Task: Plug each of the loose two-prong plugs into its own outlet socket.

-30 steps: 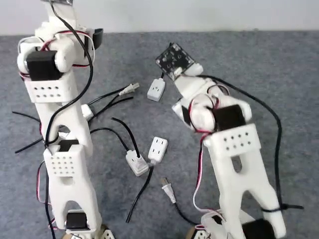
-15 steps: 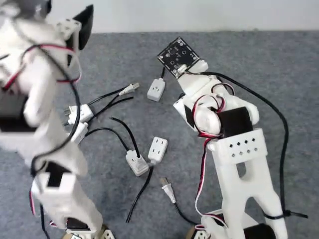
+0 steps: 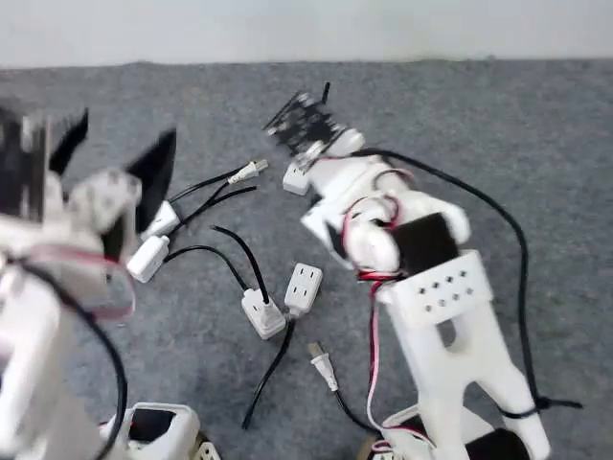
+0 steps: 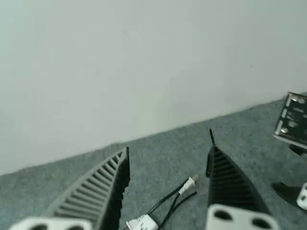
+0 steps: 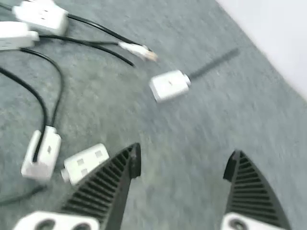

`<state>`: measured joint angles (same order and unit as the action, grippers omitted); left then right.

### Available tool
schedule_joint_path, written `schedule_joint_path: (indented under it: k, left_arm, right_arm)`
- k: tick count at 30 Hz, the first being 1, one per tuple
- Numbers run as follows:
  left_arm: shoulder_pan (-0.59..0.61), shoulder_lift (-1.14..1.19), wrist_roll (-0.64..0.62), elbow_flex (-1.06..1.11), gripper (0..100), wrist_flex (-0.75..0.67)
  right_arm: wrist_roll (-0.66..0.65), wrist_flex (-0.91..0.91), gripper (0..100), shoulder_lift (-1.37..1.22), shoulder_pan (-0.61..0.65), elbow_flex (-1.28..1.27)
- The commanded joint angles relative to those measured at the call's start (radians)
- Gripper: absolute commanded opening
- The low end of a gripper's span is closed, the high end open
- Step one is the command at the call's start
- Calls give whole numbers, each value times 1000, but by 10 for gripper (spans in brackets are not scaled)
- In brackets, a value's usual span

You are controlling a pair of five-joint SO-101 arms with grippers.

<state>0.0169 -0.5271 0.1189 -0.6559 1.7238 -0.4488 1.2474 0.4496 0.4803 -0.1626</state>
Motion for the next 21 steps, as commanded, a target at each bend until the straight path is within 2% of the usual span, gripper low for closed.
schedule_joint_path:
  k: [1,7,10,14,18,21]
  left_arm:
    - [5,-272,11,381,258,-48]
    - [6,-601,12,889,258,-150]
    - [8,-773,21,1073,258,-207]
    - [54,-927,103,1165,258,-255]
    - [153,-914,146,1237,258,-273]
    - [183,-896,157,1273,258,-284]
  right_arm:
    - [11,-97,281,-44,58,-17]
    - [14,-170,281,-219,117,-20]
    - [18,-183,281,-303,125,-28]
    - [64,-220,281,-394,156,-68]
    - [74,-263,281,-440,173,-114]
    - [71,-278,281,-450,168,-117]
